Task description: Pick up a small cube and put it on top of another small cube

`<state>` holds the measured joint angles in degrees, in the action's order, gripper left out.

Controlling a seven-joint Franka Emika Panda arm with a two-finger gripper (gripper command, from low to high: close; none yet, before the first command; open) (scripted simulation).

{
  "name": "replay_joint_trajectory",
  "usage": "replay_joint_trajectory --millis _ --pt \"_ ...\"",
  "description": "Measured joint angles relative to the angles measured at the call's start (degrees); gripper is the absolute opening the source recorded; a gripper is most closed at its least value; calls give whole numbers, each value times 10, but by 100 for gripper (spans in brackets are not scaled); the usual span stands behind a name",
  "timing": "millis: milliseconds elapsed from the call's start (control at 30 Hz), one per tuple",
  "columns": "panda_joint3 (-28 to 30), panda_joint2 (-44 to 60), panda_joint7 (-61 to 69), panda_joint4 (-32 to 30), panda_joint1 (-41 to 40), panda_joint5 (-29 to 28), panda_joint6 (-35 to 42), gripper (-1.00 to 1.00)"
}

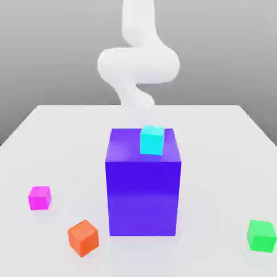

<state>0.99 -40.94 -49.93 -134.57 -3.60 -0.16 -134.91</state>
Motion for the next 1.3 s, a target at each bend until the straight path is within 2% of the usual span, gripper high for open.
replay_joint_trajectory --millis 467,667,767,900,933,1167,1300 --pt "87 297 -243 -164 -195 -5 -187 0" --pt "134 423 -321 -233 -269 25 -266 0" --pt "118 487 -306 -237 -289 71 -311 0" --pt "52 569 -268 -222 -343 124 -376 0" --pt "40 585 -263 -219 -354 131 -389 -100" --pt "37 586 -264 -218 -356 129 -390 -100" --pt "81 516 -303 -233 -325 78 -335 -100"
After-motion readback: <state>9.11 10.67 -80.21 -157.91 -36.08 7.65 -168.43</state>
